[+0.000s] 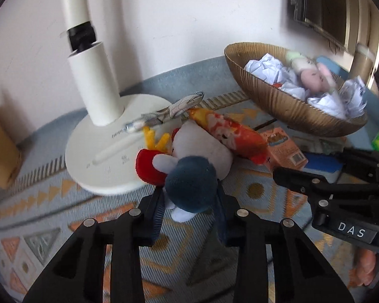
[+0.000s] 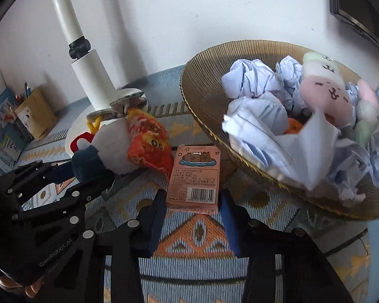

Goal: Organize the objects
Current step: 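Grasp the blue-white plush with the left tool while the right tool grasps the pink juice box, then carry the plush and juice box over the brown bowl and open both tools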

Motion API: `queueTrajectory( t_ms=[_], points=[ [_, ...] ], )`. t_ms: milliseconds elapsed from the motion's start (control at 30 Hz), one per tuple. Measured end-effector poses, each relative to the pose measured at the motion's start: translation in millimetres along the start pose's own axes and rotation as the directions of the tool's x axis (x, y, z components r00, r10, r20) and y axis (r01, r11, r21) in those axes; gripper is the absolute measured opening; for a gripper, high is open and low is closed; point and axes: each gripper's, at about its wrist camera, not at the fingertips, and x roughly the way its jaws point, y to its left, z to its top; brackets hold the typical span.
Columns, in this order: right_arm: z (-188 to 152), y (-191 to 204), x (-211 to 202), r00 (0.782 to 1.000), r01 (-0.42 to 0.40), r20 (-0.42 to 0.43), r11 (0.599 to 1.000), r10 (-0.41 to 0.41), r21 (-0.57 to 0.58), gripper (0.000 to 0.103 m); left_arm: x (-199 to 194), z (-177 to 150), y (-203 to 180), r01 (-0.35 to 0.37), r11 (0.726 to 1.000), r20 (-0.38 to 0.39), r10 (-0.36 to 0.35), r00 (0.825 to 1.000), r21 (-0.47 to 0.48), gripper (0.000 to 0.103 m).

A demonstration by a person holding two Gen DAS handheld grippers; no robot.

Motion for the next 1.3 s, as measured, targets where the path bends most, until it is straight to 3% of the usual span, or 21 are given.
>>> queueTrajectory(
  t_ms=[167, 300, 433, 567, 633, 667, 700, 733, 1000, 1033, 1067, 1133, 1200, 1300],
  points=[
    [-21.0, -7.8, -26.8, 0.999, -0.049, -0.014, 0.999, 0.049, -0.01, 0.041, -37.5, -24.8, -4.0, 0.044, 0.997, 0.023, -0.043, 0.999, -0.069, 0.031],
    [-53.5, -13.9, -54.9, 0.994, -0.095, -0.051, 0.995, 0.094, -0.032, 0.041, -67.3, -66.8, -14.7, 0.02, 0.992, -0.039, -0.025, 0.999, -0.121, 0.031],
    [-84.9, -14.2, -70.7, 0.99, -0.113, -0.088, 0.992, 0.108, -0.053, 0.041, -77.9, -98.4, -12.1, 0.052, 0.976, -0.074, -0.069, 0.995, -0.213, 0.031],
    [-100.3, -12.0, -78.8, 0.99, -0.118, -0.087, 0.989, 0.11, -0.087, 0.041, -84.3, -110.5, -15.4, 0.049, 0.976, -0.063, -0.064, 0.996, -0.212, 0.04],
    [-101.6, -12.9, -79.5, 0.989, -0.118, -0.097, 0.99, 0.11, -0.083, 0.044, -84.3, -111.3, -14.7, 0.044, 0.978, -0.074, -0.06, 0.995, -0.202, 0.051],
    [-100.3, -14.7, -80.1, 0.988, -0.124, -0.101, 0.989, 0.115, -0.08, 0.048, -82.9, -111.0, -14.9, 0.03, 0.979, -0.085, -0.048, 0.995, -0.2, 0.074],
    [-100.3, -14.9, -81.0, 0.986, -0.139, -0.106, 0.987, 0.131, -0.076, 0.059, -82.7, -110.3, -13.5, 0.015, 0.98, -0.087, -0.033, 0.996, -0.199, 0.089],
    [-98.1, -11.6, -77.1, 0.985, -0.145, -0.107, 0.987, 0.137, -0.073, 0.069, -85.4, -110.7, -13.0, 0.006, 0.98, -0.072, -0.021, 0.997, -0.197, 0.091],
    [-94.0, 1.3, -68.1, 0.996, -0.055, -0.076, 0.99, 0.045, -0.132, 0.069, -68.4, -88.9, -16.4, -0.009, 0.991, -0.076, -0.001, 0.997, -0.136, 0.089],
    [-93.3, 3.3, -66.7, 0.997, -0.042, -0.073, 0.989, 0.032, -0.14, 0.069, -65.9, -88.3, -20.5, 0.0, 0.992, -0.076, -0.01, 0.997, -0.123, 0.085],
    [-92.5, 5.7, -64.8, 0.997, -0.022, -0.071, 0.988, 0.012, -0.154, 0.066, -64.7, -88.6, -24.0, -0.004, 0.995, -0.074, -0.004, 0.997, -0.104, 0.075],
    [-92.1, 8.4, -63.6, 0.998, 0.021, -0.057, 0.982, -0.032, -0.187, 0.047, -65.5, -89.9, -32.9, -0.025, 0.998, -0.063, 0.021, 0.998, -0.053, 0.062],
    [-92.9, 8.5, -65.3, 0.999, 0.026, -0.041, 0.978, -0.035, -0.207, 0.04, -71.4, -89.5, -38.8, -0.025, 0.999, -0.037, 0.024, 0.999, -0.027, 0.049],
    [-93.1, 4.4, -67.2, 0.999, -0.011, -0.047, 0.981, 0.002, -0.194, 0.04, -79.6, -81.7, -42.5, -0.005, 0.999, -0.018, 0.004, 1.0, -0.038, 0.049]
  ],
)
